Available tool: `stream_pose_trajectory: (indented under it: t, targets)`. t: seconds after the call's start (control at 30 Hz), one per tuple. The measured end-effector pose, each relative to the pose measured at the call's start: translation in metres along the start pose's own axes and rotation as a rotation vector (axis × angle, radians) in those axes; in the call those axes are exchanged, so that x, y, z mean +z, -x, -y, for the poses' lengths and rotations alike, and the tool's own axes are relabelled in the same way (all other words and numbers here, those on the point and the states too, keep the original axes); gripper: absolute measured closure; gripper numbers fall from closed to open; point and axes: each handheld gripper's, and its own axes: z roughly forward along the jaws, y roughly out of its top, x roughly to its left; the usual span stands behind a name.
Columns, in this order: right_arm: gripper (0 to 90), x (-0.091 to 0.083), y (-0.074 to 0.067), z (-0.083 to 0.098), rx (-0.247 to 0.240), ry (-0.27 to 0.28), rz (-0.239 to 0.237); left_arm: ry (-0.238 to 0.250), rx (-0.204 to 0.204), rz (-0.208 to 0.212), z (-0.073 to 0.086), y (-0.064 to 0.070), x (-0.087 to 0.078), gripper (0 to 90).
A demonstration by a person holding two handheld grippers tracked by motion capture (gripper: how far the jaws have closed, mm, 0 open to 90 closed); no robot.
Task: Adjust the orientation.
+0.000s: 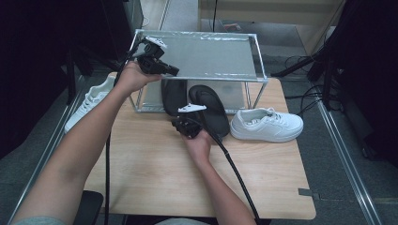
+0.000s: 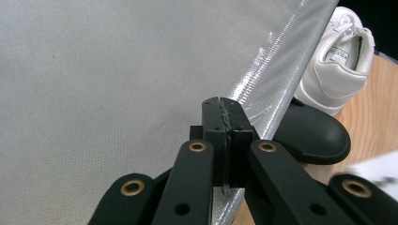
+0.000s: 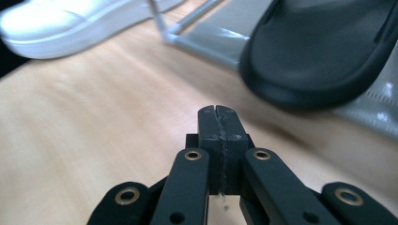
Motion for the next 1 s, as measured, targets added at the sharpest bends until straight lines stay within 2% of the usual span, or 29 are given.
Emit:
stream_pose_trajectory:
  t: [0.1,0.2,0.33,0.43,0.53,0.67,0.8,1.0]
  targets:
    - [90.0,-0.019,-0.006,0.009,0.004,0.023,-0.029,0.002,-0.009,0.002,0.0,-0.001,0.0,90.0]
    - [90.0,-0.033,-0.009,0.015,-0.015,0.027,-0.018,0.002,-0.016,0.004,-0.001,0.0,0.001,90.0]
    - [90.0,-0.053,-0.005,0.025,0.002,0.033,-0.025,0.0,-0.017,0.003,-0.001,0.0,0.001,90.0]
    - [90.0,-0.066,-0.003,0.033,-0.002,0.034,-0.011,-0.003,-0.019,0.003,-0.001,-0.001,0.001,90.0]
    - [90.0,-0.08,0.002,0.041,-0.008,0.038,0.016,-0.005,-0.019,0.004,-0.001,-0.001,0.0,90.0]
    - [90.0,-0.099,0.014,0.053,0.037,0.06,0.046,-0.004,-0.019,0.004,-0.001,-0.001,0.0,90.0]
    - [90.0,-0.115,0.026,0.065,0.093,0.097,0.04,-0.002,-0.023,0.006,0.0,-0.001,0.0,90.0]
    - [90.0,-0.132,0.035,0.077,0.098,0.09,0.09,-0.004,-0.02,0.004,-0.001,0.0,0.0,90.0]
